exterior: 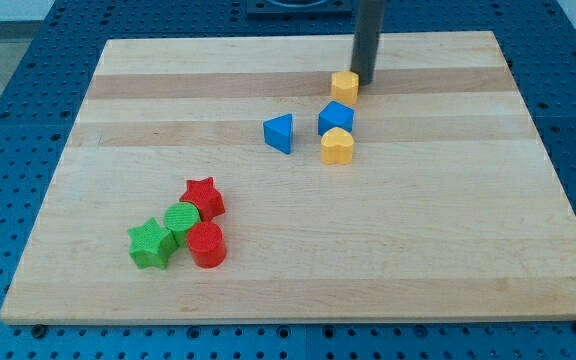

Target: Slide the hexagon close to the triangle

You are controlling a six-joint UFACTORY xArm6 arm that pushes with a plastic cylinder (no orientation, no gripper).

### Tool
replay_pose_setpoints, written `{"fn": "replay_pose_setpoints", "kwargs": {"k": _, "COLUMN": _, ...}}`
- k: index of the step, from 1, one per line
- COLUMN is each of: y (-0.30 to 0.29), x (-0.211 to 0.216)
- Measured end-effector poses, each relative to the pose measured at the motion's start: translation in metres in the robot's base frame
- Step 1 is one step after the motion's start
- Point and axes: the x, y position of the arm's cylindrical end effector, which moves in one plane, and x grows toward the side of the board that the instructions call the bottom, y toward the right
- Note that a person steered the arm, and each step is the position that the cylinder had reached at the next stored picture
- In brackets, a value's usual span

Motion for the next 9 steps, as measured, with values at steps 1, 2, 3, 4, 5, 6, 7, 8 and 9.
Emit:
{"fn": "replay_pose_setpoints", "kwargs": {"k": 1, "y": -0.025, "x": 0.0}}
{"fn": "replay_pose_setpoints", "kwargs": {"k": 2, "y": -0.027, "x": 0.0}}
{"fn": "replay_pose_setpoints", "kwargs": {"k": 3, "y": -0.01, "x": -0.001}}
{"fn": "replay_pose_setpoints", "kwargs": {"k": 4, "y": -0.008, "x": -0.001}}
{"fn": "replay_pose_setpoints", "kwargs": {"k": 5, "y": -0.008, "x": 0.003}}
{"fn": "replay_pose_setpoints", "kwargs": {"k": 6, "y": -0.007, "x": 0.009}}
{"fn": "replay_pose_setpoints", "kwargs": {"k": 7, "y": -0.007, "x": 0.01}}
{"fn": "replay_pose_setpoints", "kwargs": {"k": 8, "y": -0.008, "x": 0.018}}
{"fn": "replay_pose_setpoints", "kwargs": {"k": 9, "y": -0.014, "x": 0.025}}
